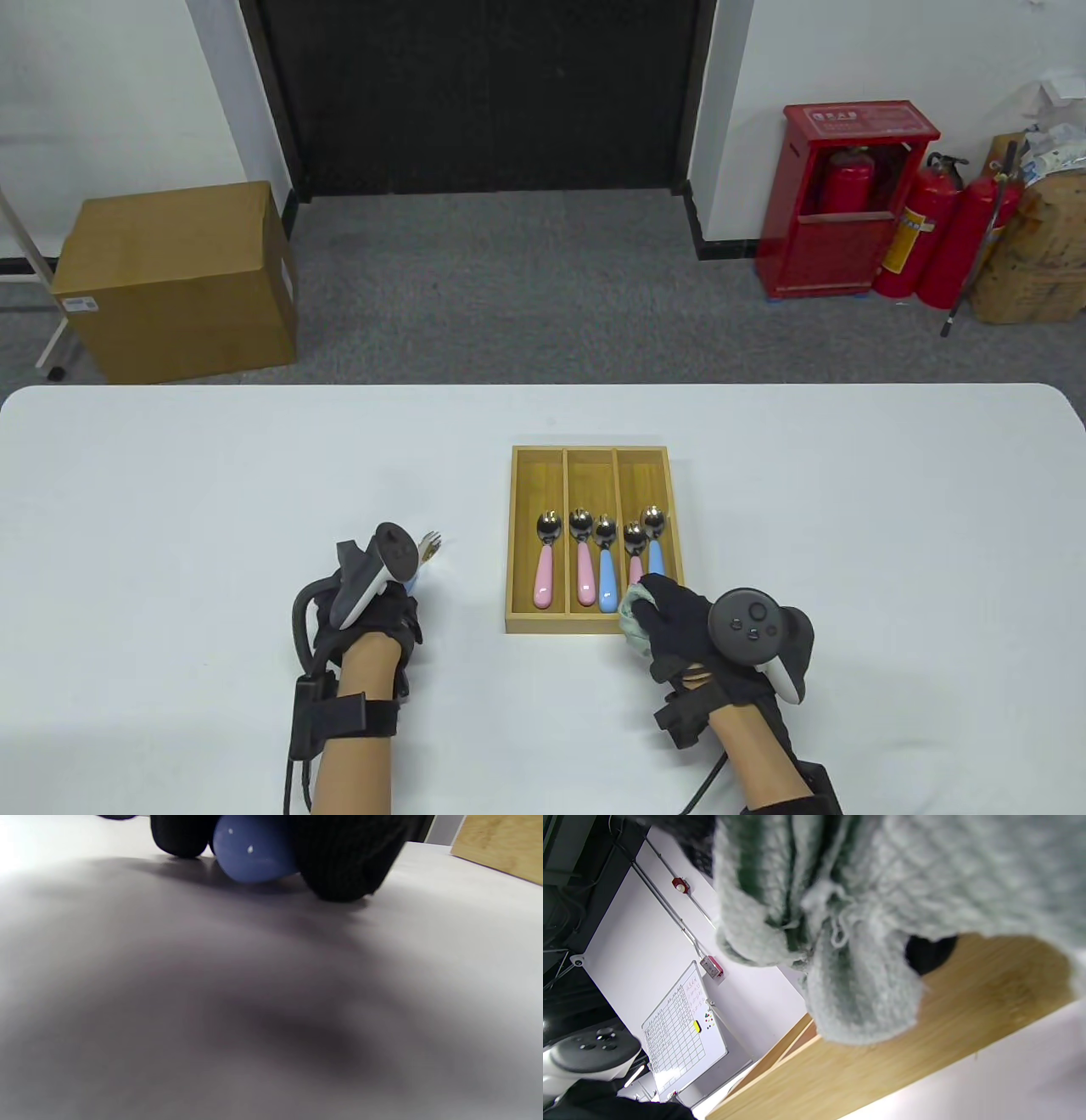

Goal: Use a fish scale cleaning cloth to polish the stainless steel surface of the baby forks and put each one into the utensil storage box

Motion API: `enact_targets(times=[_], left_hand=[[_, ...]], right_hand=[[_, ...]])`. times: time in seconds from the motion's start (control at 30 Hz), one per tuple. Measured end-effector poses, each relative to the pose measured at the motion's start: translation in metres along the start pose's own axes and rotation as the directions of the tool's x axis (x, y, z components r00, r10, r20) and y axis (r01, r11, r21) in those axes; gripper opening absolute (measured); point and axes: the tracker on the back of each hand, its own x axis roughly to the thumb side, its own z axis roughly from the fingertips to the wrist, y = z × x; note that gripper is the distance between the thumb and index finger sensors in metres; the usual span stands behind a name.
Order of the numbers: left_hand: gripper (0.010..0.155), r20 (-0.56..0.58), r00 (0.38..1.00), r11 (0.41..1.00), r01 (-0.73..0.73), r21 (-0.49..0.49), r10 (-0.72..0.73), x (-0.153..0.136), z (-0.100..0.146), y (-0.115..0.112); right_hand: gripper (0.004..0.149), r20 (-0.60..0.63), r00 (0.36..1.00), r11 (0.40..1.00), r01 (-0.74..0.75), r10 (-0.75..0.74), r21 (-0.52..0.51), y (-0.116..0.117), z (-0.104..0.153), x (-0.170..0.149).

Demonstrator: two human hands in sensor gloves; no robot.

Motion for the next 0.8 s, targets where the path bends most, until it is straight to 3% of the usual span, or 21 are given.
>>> enact_targets(times=[0.17,0.3,0.4,0.5,0.63,0.8], left_hand=[[0.055,0.071,0.996,0.997,-0.058,0.054,0.055,-0.006,0.02,0.005],[0.054,0.164,0.967,0.97,-0.214,0.117,0.194,-0.006,0.043,0.02],[0.053,0.267,0.903,0.913,-0.383,0.139,0.337,-0.001,0.064,0.032],[0.052,0.357,0.799,0.833,-0.546,0.092,0.484,0.01,0.08,0.038],[0.051,0.465,0.655,0.738,-0.674,0.004,0.596,0.031,0.095,0.03],[0.051,0.524,0.561,0.715,-0.685,-0.14,0.64,0.045,0.1,0.017]], right_hand=[[0.046,-0.012,0.999,1.0,0.031,-0.031,0.002,0.002,0.0,-0.002],[0.046,-0.018,0.998,0.998,0.055,-0.055,0.011,0.005,-0.001,-0.004],[0.047,-0.026,0.994,0.994,0.109,-0.109,0.005,0.005,-0.001,-0.004],[0.048,-0.038,0.978,0.979,0.206,-0.206,0.003,0.006,-0.001,-0.008],[0.051,-0.089,0.886,0.89,0.454,-0.455,-0.024,0.008,0.002,-0.02],[0.055,-0.104,0.715,0.722,0.685,-0.692,-0.099,0.012,0.005,-0.03]])
